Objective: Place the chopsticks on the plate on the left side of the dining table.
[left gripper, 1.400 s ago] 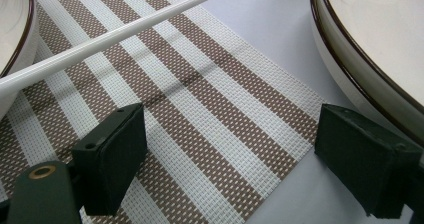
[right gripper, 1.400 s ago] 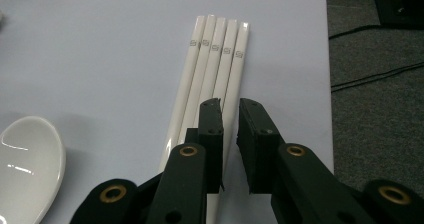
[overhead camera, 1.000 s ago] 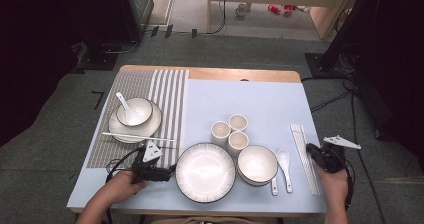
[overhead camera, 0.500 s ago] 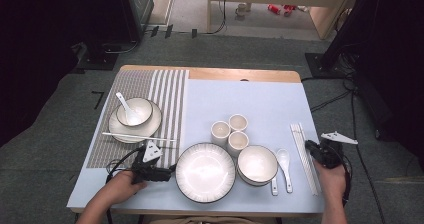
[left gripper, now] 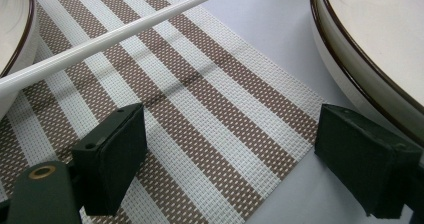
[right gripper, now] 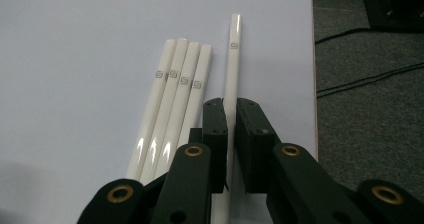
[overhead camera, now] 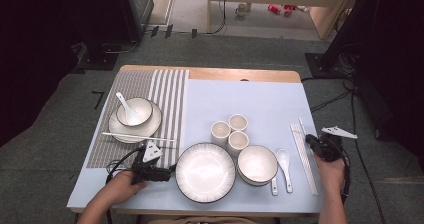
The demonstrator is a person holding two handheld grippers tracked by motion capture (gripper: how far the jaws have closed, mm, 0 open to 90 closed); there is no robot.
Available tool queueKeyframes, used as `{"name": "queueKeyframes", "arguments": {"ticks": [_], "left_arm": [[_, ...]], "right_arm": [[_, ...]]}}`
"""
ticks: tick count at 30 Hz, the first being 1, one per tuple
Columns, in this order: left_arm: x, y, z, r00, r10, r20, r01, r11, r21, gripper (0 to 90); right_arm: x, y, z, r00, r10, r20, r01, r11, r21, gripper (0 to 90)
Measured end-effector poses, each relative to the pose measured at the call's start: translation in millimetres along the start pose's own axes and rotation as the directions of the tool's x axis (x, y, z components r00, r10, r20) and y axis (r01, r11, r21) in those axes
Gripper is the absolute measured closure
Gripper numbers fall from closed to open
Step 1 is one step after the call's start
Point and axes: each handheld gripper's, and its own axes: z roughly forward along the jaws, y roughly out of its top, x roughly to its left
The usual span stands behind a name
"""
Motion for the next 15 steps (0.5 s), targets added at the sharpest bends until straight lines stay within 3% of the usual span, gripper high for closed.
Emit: {"name": "queueKeyframes", "arguments": {"ticks": [15], "left_arm": [[-0.3, 0.1, 0.0, 1.0, 0.002, -0.002, -0.002, 1.0, 0.001, 13.5]], "right_arm": [[2.7, -3.4, -4.8, 1.0, -0.006, -0.001, 0.006, 1.0, 0.004, 77.1]]}}
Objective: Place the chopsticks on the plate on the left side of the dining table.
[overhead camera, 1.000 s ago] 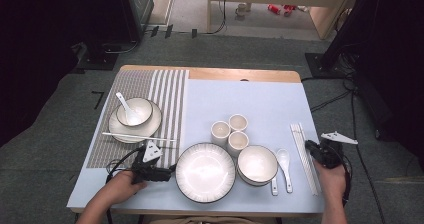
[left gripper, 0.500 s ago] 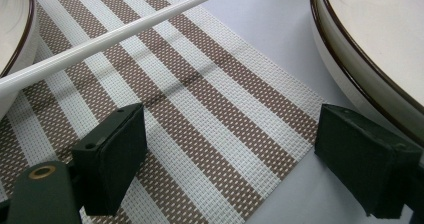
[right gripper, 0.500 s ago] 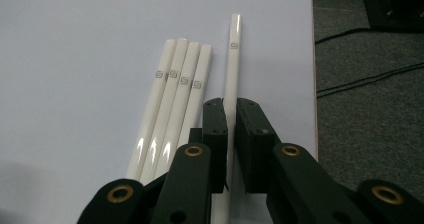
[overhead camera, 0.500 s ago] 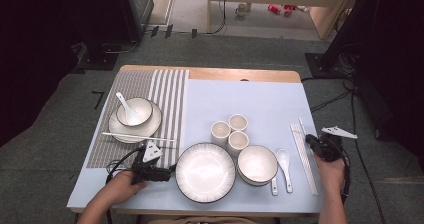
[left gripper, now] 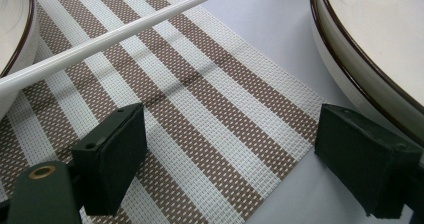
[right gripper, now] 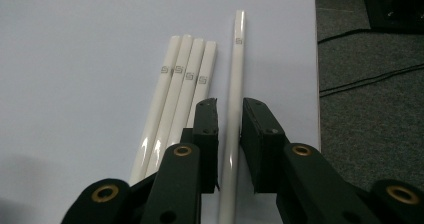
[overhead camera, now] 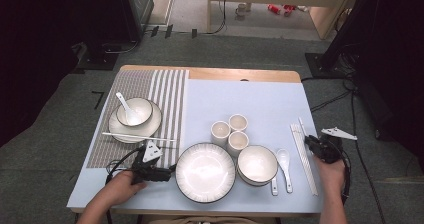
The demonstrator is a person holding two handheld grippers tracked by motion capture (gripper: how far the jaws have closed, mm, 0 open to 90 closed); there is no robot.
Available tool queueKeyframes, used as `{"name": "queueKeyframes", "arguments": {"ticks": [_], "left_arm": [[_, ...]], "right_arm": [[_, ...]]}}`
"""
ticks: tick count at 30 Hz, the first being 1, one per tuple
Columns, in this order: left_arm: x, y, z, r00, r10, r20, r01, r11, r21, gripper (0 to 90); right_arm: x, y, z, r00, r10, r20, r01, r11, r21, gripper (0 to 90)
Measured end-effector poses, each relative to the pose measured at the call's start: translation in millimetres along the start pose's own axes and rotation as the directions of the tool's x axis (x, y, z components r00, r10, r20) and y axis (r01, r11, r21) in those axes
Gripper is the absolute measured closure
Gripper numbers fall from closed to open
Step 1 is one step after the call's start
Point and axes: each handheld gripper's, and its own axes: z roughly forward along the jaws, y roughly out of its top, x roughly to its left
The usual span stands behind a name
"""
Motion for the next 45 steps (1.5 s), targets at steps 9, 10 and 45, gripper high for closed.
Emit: {"name": "queueKeyframes", "arguments": {"ticks": [9, 10, 45], "left_arm": [[-0.1, 0.1, 0.2, 1.0, -0.001, 0.001, 0.001, 1.0, 0.0, 13.5], [-0.1, 0.2, 0.2, 1.0, -0.001, 0.001, 0.001, 1.0, 0.0, 13.4], [0.1, 0.3, 0.4, 1.0, 0.0, 0.001, 0.0, 1.0, 0.0, 13.1]], "right_arm": [[3.4, -11.2, -11.2, 1.0, 0.006, 0.003, -0.006, 1.0, -0.006, 77.0], [4.1, -12.1, -12.2, 1.0, 0.005, 0.006, -0.005, 1.0, -0.006, 77.0], [2.8, -4.5, -21.5, 0.9986, 0.051, -0.011, -0.051, 0.999, 0.007, 84.9]]}}
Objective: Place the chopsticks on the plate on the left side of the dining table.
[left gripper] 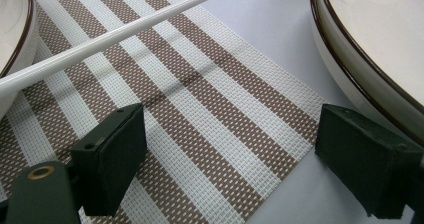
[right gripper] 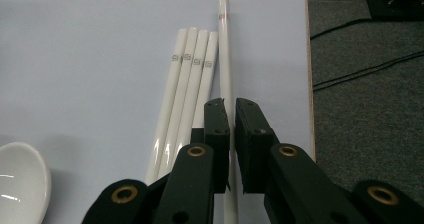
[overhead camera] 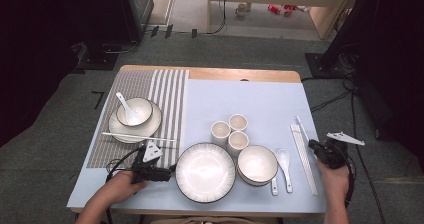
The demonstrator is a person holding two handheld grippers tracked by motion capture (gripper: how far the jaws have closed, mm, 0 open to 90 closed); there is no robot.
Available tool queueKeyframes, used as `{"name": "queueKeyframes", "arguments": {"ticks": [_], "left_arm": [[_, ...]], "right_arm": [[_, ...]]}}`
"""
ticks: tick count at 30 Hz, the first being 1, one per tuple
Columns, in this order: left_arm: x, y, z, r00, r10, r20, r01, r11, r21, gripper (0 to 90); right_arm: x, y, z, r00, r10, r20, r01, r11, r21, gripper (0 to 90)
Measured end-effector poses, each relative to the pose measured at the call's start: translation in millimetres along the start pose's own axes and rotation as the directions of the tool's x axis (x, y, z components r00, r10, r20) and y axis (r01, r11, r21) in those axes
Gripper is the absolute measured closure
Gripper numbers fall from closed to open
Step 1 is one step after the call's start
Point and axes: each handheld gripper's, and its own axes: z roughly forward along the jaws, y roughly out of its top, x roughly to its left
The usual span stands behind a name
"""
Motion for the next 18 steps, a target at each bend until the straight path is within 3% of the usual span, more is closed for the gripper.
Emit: {"name": "queueKeyframes", "arguments": {"ticks": [8, 18], "left_arm": [[-0.3, -0.1, 0.2, 1.0, -0.005, 0.0, 0.005, 1.0, -0.003, 13.1], [-0.2, -0.2, -0.1, 1.0, -0.001, 0.0, 0.001, 1.0, 0.0, 13.1]], "right_arm": [[0.0, 3.0, -0.9, 0.9998, 0.019, -0.008, -0.019, 1.0, 0.004, 84.9], [6.1, 9.5, -0.2, 0.9998, -0.003, -0.019, 0.003, 1.0, 0.013, 84.9]]}}
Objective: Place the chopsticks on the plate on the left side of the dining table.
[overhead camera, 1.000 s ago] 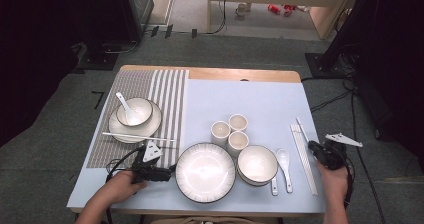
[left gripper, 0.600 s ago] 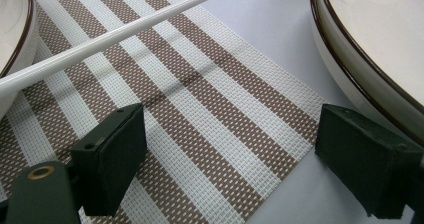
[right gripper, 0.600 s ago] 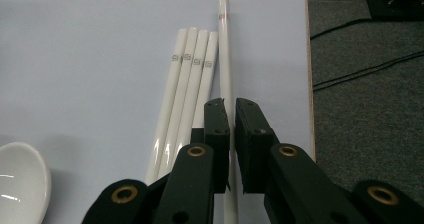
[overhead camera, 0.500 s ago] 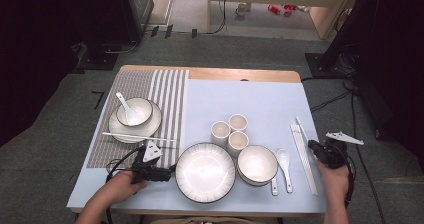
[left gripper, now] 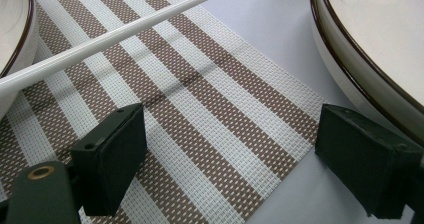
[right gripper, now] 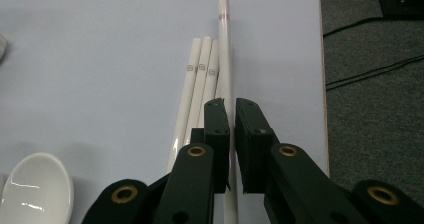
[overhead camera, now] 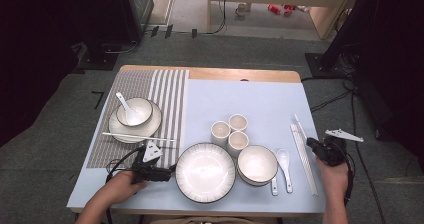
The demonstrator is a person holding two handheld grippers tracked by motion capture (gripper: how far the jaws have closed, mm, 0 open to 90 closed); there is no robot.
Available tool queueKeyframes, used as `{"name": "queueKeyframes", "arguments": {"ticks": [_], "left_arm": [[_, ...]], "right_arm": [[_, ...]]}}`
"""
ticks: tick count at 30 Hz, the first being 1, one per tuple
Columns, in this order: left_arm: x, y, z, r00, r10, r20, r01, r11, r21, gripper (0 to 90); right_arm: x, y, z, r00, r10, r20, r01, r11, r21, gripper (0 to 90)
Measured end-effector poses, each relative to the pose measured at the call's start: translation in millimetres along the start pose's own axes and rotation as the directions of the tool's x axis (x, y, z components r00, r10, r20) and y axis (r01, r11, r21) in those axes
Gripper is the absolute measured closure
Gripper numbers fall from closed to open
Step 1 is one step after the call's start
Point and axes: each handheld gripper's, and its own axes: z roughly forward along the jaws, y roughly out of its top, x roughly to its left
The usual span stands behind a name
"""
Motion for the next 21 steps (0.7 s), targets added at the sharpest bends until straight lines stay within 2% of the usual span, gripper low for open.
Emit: {"name": "queueKeyframes", "arguments": {"ticks": [21], "left_arm": [[-0.3, -0.1, 0.1, 1.0, -0.002, 0.0, 0.002, 1.0, -0.002, 13.2]], "right_arm": [[13.2, 18.2, 4.1, 0.9964, -0.04, -0.075, 0.04, 0.999, -0.005, 85.0]]}}
